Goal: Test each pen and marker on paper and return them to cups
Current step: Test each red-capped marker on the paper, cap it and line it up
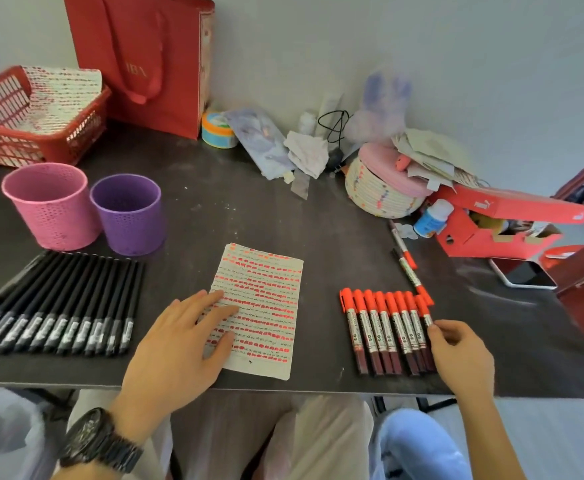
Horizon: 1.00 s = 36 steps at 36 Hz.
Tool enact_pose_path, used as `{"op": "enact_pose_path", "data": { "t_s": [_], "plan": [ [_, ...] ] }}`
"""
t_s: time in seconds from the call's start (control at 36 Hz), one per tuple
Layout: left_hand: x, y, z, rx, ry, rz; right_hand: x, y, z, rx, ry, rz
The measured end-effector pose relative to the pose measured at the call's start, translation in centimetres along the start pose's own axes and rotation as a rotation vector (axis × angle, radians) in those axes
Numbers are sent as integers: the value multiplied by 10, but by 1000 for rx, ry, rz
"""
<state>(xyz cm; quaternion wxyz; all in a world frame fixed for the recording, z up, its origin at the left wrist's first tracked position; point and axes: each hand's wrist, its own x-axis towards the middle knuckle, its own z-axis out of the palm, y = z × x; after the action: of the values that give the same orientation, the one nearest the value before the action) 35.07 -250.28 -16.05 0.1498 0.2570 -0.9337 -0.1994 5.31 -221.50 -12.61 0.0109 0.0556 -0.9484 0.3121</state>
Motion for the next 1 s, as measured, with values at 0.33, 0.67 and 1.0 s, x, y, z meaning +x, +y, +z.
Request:
{"op": "enact_pose_path", "data": {
  "t_s": [0.33, 0.67, 1.0],
  "plan": [
    [-1, 0, 0, 14, -6, -17, 5, -4, -1, -16, -39, 1],
    [-1, 0, 0, 18, -15, -36, 59, -41, 1, -160, -66, -76],
    [0, 2, 0, -4, -15, -51, 103, -66, 26, -478, -185, -129]
  ]
}}
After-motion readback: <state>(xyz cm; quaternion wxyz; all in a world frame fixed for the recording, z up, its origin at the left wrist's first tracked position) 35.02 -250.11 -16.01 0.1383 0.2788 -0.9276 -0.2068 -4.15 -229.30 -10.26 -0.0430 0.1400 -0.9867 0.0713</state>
